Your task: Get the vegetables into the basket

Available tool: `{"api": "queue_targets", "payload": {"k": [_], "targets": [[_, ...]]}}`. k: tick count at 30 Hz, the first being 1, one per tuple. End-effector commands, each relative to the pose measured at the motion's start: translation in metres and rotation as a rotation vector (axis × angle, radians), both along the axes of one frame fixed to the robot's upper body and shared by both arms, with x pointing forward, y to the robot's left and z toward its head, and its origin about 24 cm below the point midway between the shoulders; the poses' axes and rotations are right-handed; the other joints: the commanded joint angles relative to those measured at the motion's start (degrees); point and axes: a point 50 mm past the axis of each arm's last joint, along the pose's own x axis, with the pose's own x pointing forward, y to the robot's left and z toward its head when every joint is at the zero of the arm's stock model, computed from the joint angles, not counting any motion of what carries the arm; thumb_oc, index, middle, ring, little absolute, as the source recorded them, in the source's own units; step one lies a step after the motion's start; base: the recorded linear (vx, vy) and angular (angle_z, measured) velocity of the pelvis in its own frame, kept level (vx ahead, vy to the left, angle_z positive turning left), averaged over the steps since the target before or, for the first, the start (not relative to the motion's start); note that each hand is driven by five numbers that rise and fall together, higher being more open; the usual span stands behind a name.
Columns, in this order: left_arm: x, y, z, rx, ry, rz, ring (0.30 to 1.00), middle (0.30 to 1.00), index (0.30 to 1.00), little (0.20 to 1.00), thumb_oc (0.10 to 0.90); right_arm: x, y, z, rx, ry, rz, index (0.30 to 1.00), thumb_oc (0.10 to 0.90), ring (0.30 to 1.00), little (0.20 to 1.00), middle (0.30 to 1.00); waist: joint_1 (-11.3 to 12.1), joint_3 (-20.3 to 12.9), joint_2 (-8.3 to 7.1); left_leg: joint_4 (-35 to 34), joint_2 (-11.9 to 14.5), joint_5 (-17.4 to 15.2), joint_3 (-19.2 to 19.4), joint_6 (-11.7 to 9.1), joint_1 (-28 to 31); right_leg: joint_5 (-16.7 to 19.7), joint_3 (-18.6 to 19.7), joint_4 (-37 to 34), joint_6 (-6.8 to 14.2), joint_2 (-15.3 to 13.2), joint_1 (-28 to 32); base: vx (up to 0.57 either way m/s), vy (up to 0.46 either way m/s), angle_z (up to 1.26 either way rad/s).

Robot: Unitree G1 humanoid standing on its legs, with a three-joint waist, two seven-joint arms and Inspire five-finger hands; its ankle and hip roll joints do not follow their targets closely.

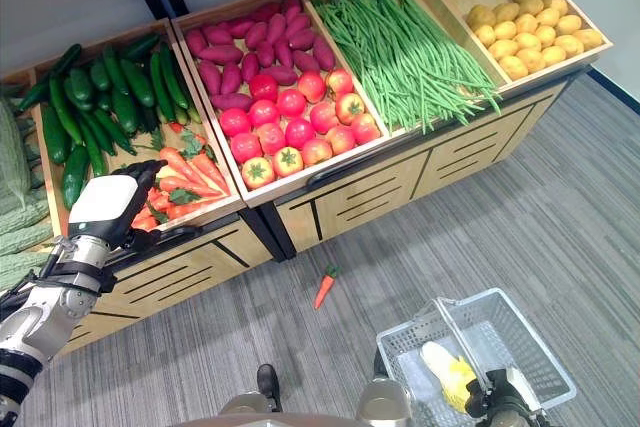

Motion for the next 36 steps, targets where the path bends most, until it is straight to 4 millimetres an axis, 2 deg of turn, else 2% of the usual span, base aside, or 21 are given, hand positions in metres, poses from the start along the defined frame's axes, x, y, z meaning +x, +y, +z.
{"api": "queue_targets", "payload": {"k": [1, 7, 9, 10, 13, 20, 30, 31, 32, 33, 34, 36], "targets": [[0.021, 0.023, 0.081, 0.087, -0.363, 0.078, 1.000, 1.000, 1.000, 1.000, 0.900, 0.017, -0.003, 0.006, -0.057, -0.031, 0.070, 0.300, 0.400, 0.300, 0.300, 0.300, -1.1, -0.8, -4.80, 0.0, -1.3, -1.7, -1.0, -0.9, -2.2, -3.2, 1.6, -0.1, 4.3, -2.7, 1.7, -0.03, 0.021, 0.05], [0.033, 0.029, 0.095, 0.136, -0.394, 0.112, 1.000, 1.000, 1.000, 1.000, 0.900, 0.027, -0.001, 0.008, -0.062, -0.043, 0.106, 0.300, 0.400, 0.300, 0.300, 0.300, -1.4, -0.3, -5.30, 0.0, -1.1, -1.2, -1.1, -1.0, -3.4, -2.8, 1.5, -0.1, 4.4, -2.7, 0.7, -0.01, 0.006, 0.01], [0.036, 0.034, 0.096, 0.148, -0.394, 0.142, 1.000, 1.000, 1.000, 1.000, 0.900, 0.030, 0.000, 0.009, -0.066, -0.046, 0.117, 0.300, 0.400, 0.300, 0.300, 0.300, -1.6, -0.2, -5.48, 0.0, -1.0, -1.1, -0.8, -1.0, -3.5, -2.6, 1.8, -0.1, 4.5, -2.7, 0.4, 0.00, 0.000, 0.00], [0.038, 0.046, 0.099, 0.162, -0.387, 0.200, 1.000, 1.000, 1.000, 1.000, 0.900, 0.033, -0.001, 0.010, -0.072, -0.047, 0.132, 0.300, 0.400, 0.300, 0.300, 0.300, -2.1, -0.1, -5.47, 0.0, -1.1, -1.1, -0.5, -1.0, -3.6, -2.4, 2.1, -0.1, 4.6, -2.7, 0.0, 0.00, 0.000, 0.00], [0.045, 0.051, 0.101, 0.186, -0.368, 0.230, 1.000, 1.000, 1.000, 1.000, 0.900, 0.037, 0.001, 0.011, -0.074, -0.053, 0.148, 0.300, 0.400, 0.300, 0.300, 0.300, -2.6, 0.2, -5.68, 0.0, -1.1, -1.2, 0.1, -0.9, -3.5, -2.1, 2.8, 0.0, 4.7, -2.6, -0.6, 0.01, 0.032, -0.08], [0.052, 0.053, 0.106, 0.275, -0.321, 0.222, 1.000, 1.000, 1.000, 1.000, 0.900, 0.039, 0.000, 0.012, -0.078, -0.058, 0.144, 0.300, 0.400, 0.300, 0.300, 0.300, -3.0, 0.9, -5.84, 0.0, -1.3, -1.1, 0.6, -0.7, -4.0, -1.9, 3.7, 0.2, 5.0, -2.7, -1.7, 0.01, 0.023, -0.09], [0.056, 0.049, 0.100, 0.327, -0.261, 0.189, 1.000, 1.000, 1.000, 1.000, 0.900, 0.050, 0.003, 0.015, -0.075, -0.093, 0.151, 0.300, 0.400, 0.300, 0.300, 0.300, -2.8, 1.8, -5.91, 0.0, -1.7, -1.3, 1.1, -0.4, -4.3, -1.8, 4.5, 0.3, 5.2, -2.9, -2.8, 0.02, 0.017, -0.04], [0.056, 0.049, 0.097, 0.334, -0.249, 0.187, 0.918, 0.918, 0.918, 0.918, 0.841, 0.052, 0.003, 0.015, -0.075, -0.100, 0.150, 0.300, 0.400, 0.300, 0.300, 0.300, -2.9, 1.9, -5.96, 0.0, -1.8, -1.4, 1.1, -0.4, -4.4, -1.7, 4.7, 0.3, 5.2, -3.0, -2.9, 0.00, 0.000, 0.00], [0.056, 0.049, 0.096, 0.339, -0.235, 0.181, 0.728, 0.728, 0.728, 0.728, 0.706, 0.052, 0.002, 0.016, -0.077, -0.099, 0.151, 0.300, 0.400, 0.300, 0.300, 0.300, -2.9, 1.9, -5.92, 0.0, -1.8, -1.4, 1.2, -0.4, -4.4, -1.7, 4.6, 0.3, 5.3, -3.0, -2.9, 0.03, 0.020, -0.01], [0.056, 0.050, 0.095, 0.340, -0.229, 0.181, 0.445, 0.445, 0.445, 0.445, 0.504, 0.053, 0.002, 0.016, -0.077, -0.100, 0.151, 0.300, 0.400, 0.300, 0.300, 0.300, -2.9, 2.0, -5.90, 0.0, -1.9, -1.4, 1.2, -0.3, -4.4, -1.7, 4.7, 0.3, 5.3, -3.0, -2.9, 0.00, 0.000, 0.00], [0.055, 0.050, 0.094, 0.346, -0.217, 0.178, 0.300, 0.300, 0.300, 0.300, 0.400, 0.053, 0.002, 0.016, -0.078, -0.101, 0.154, 0.300, 0.400, 0.300, 0.300, 0.300, -2.9, 2.0, -5.85, 0.0, -1.9, -1.4, 1.2, -0.3, -4.4, -1.7, 4.7, 0.3, 5.3, -3.0, -3.0, 0.00, 0.000, 0.00], [0.056, 0.048, 0.093, 0.358, -0.203, 0.160, 0.300, 0.300, 0.300, 0.300, 0.400, 0.054, 0.001, 0.017, -0.081, -0.100, 0.154, 0.300, 0.400, 0.300, 0.300, 0.300, -3.0, 2.2, -5.73, 0.0, -1.9, -1.5, 1.2, -0.2, -4.4, -1.7, 4.8, 0.3, 5.3, -3.1, -3.0, 0.00, 0.000, 0.00]]}}
